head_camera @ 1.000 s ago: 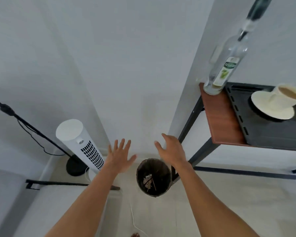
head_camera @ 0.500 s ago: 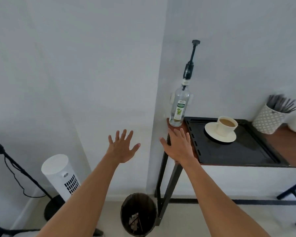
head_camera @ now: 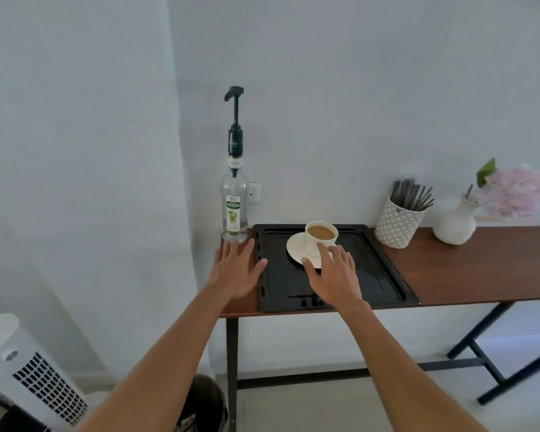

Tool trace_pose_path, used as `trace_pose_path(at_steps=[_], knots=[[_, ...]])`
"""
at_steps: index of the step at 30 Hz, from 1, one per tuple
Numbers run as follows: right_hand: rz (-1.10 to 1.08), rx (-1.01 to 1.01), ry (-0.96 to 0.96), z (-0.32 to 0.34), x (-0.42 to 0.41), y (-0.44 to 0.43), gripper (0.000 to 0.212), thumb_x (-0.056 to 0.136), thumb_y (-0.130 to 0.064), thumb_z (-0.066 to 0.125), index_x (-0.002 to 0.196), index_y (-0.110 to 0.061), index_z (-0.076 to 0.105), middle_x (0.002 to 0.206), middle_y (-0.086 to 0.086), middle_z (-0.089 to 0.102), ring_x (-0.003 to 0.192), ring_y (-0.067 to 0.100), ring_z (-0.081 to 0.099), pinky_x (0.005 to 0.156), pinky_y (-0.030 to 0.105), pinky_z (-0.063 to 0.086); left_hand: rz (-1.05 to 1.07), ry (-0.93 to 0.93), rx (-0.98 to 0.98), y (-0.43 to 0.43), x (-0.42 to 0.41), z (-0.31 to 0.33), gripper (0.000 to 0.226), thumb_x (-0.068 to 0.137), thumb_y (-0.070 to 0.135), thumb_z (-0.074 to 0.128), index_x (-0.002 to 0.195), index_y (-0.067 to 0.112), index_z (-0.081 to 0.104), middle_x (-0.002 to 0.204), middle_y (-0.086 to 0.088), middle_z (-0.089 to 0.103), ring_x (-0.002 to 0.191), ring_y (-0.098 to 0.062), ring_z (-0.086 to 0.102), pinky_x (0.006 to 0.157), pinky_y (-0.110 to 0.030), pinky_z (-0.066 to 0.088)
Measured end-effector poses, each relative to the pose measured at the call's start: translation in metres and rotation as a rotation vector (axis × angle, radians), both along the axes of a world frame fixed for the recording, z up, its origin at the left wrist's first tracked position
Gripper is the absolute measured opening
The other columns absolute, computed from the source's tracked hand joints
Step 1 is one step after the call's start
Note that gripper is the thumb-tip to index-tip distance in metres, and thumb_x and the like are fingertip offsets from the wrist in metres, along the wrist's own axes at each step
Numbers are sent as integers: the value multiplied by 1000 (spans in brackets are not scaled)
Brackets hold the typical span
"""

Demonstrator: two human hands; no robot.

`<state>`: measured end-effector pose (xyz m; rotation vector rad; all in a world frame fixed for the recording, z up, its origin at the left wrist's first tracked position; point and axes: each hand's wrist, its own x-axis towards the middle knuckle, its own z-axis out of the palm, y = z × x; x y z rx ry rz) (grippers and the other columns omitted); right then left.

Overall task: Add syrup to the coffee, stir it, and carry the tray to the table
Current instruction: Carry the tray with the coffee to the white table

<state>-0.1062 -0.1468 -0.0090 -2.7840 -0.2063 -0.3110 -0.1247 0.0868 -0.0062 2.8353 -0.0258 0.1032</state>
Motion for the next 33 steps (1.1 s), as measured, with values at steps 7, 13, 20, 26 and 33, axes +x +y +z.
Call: trace_pose_path(at_steps=[7,13,20,26,33], knots=[[-139,60,77,-21,37,-79,61,105,-42,50,154,-9,39,145,19,51,143,34,40,119,47,32,96,100,-46,-43,35,-14,67,101,59,28,159,27,18,158,-18,32,146,-36,30,116,-53,27],[-227,41,127,-36,80,-129,56,105,-34,50,154,-9,38,147,22,46,139,41,41,112,52,37,267,74,-10,-58,68,-37,65,102,53,32,157,18,25,149,-22,40,137,-38,39,108,-49,37],[-191,-116,143,-57,112,-156,57,104,-31,50,156,-13,35,148,22,40,128,42,44,105,54,41,335,35,97,-73,73,-59,63,101,44,43,155,17,25,127,-19,50,107,-36,60,75,-43,52],[-178,-48,138,-63,123,-176,56,106,-22,48,158,-12,31,135,29,46,117,47,56,84,53,53,389,15,177,-78,75,-62,58,106,36,36,158,15,20,117,-18,59,86,-32,69,59,-34,42],[-203,-32,96,-63,136,-178,33,108,-27,45,121,1,55,111,23,64,91,41,68,61,36,40,512,-31,10,-83,83,-63,50,105,30,43,146,1,40,99,-20,70,89,-38,69,65,-39,46]])
